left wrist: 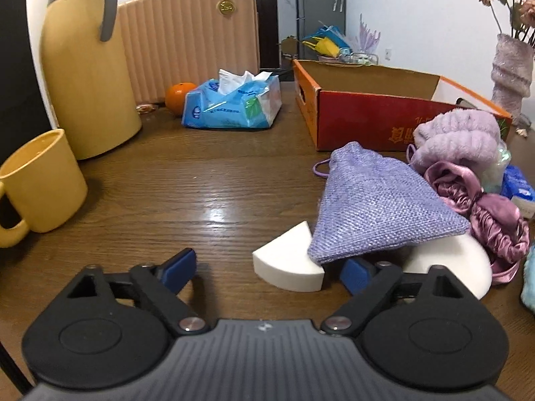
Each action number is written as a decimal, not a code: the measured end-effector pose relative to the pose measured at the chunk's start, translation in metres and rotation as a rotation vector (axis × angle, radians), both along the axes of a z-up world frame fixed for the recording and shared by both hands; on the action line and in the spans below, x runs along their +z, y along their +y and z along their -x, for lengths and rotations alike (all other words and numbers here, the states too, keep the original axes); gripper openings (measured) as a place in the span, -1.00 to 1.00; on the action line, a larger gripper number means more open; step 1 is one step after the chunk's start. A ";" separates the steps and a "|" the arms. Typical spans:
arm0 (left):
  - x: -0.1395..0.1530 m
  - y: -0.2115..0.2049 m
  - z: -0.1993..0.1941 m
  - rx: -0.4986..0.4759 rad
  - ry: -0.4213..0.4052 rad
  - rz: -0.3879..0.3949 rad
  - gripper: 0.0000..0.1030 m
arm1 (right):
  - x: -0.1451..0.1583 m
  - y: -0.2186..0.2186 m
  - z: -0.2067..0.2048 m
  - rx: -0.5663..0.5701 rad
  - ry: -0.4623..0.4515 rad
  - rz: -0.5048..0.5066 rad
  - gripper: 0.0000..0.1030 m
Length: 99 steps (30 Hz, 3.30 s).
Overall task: Organize soft objects
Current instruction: 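Lift the plush with the right gripper while the left gripper grasps the white foam wedge, then carry the plush and foam wedge over the cardboard box with both grippers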
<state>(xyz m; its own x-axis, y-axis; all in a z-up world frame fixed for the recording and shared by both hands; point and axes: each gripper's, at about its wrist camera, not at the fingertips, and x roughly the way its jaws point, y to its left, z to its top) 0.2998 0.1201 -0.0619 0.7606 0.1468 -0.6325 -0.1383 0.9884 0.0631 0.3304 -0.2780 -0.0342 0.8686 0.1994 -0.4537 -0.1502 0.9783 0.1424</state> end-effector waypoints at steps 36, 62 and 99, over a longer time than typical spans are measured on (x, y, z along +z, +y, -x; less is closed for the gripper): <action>0.033 0.001 0.038 0.001 -0.214 0.074 -0.33 | -0.004 0.011 0.018 0.014 -0.020 -0.011 -0.03; 0.084 -0.052 0.039 -0.061 -0.394 0.070 -0.33 | 0.039 0.041 0.002 0.086 -0.143 -0.036 -0.03; 0.107 -0.089 -0.074 -0.028 -0.422 0.082 -0.34 | 0.055 0.093 -0.101 0.111 -0.119 -0.021 -0.03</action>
